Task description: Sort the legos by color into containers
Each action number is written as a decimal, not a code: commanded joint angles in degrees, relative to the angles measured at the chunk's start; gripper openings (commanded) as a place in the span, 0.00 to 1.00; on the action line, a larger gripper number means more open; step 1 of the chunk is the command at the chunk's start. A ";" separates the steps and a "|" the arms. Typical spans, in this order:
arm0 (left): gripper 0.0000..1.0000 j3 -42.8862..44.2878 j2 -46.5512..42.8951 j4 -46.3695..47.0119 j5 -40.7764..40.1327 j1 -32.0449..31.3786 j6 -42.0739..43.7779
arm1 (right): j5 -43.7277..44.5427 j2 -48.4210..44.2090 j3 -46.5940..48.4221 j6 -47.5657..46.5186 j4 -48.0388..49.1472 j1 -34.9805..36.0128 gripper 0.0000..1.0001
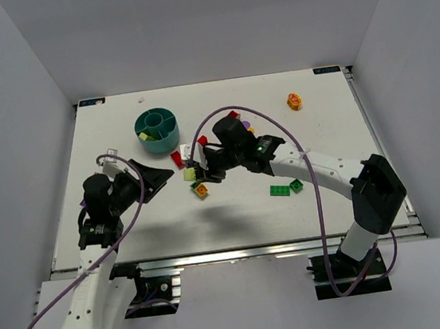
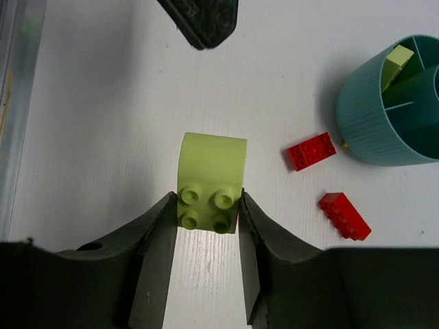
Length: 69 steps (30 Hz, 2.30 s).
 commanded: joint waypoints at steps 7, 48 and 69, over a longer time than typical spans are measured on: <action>0.71 -0.18 3.12 5.81 6.75 0.24 0.02 | -4.32 3.78 6.82 1.81 3.88 -0.04 0.00; 0.00 18.26 19.73 -13.43 -11.34 0.49 10.74 | 1.65 -1.40 1.21 11.92 7.84 -6.01 0.90; 0.00 45.88 49.26 -18.79 -29.55 1.91 -16.76 | -0.37 -13.97 -14.09 15.43 7.75 -14.02 0.00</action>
